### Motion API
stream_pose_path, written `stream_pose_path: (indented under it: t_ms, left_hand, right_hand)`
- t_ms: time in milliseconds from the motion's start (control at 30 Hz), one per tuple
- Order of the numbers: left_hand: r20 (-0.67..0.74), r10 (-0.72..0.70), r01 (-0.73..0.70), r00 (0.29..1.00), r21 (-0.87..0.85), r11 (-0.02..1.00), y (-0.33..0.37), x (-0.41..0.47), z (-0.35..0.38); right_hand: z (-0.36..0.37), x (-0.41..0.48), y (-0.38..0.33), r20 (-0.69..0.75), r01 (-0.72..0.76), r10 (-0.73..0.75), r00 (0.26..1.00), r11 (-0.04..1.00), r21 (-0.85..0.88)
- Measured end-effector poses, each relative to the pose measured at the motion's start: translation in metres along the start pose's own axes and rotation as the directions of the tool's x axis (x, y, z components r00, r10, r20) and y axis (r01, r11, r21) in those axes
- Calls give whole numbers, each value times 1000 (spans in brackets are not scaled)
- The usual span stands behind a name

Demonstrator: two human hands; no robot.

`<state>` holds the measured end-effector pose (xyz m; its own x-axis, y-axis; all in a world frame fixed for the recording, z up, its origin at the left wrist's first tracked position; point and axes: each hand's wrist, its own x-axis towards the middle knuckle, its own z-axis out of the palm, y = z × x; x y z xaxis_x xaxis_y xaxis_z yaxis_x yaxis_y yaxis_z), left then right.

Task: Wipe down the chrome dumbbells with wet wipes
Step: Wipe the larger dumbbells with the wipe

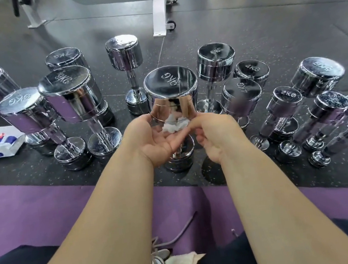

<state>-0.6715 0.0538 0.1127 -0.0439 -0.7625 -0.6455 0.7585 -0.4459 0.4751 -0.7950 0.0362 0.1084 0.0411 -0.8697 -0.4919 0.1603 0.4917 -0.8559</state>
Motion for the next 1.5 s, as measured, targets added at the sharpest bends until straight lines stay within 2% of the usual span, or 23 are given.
stream_pose_path:
  t_ms: [133,233,300,367,533,633,733,900,967,1067,1167,1367,1433,1500]
  left_hand:
    - [-122,108,-101,987,65,993,1,10,5]
    - [-228,279,-258,933,119,959,1,24,7]
    - [-258,373,-336,891,176,925,5,28,6]
    - [-223,400,-358,889,205,911,12,29,6]
    - [-76,346,-337,935,107,935,17,34,10]
    - [-100,289,-274,952,143,951,14,34,6]
    - [-99,226,-217,969,95,972,9,29,-2]
    - [-80,259,-261,963,-13,965,10,32,2]
    - [-56,237,-235,970,36,971,11,31,-1]
    - [-106,216,-196,971,171,966,5,23,-7]
    - [-121,186,-163,975,182,970,3,13,-13]
    - [-74,66,-35,995,358,933,-9,6,-7]
    - [-49,42,-22,998,363,932,-9,5,-3]
    - [-46,49,-32,998,327,944,-7,5,-1]
  right_hand:
    - [1,6,0,-3,-48,49,999,980,194]
    - [-4,13,-4,-70,-36,57,996,962,270]
    - [-4,18,-7,-105,-21,54,993,954,299]
    - [-1,22,-7,-112,-9,46,993,950,312]
    - [9,25,1,-100,-17,49,994,954,300]
    - [5,28,3,-103,-40,75,992,950,311]
    - [2,28,2,-81,-62,94,992,940,336]
    - [4,20,5,-21,-69,80,997,941,333]
    - [1,22,5,-3,-80,86,996,939,335]
    - [0,26,4,66,-143,128,990,930,338]
    - [1,25,6,120,-182,150,981,925,333]
    - [1,17,10,120,-241,213,970,908,343]
    - [-1,13,10,152,-243,202,968,909,340]
    - [-7,13,5,168,-248,195,966,879,407]
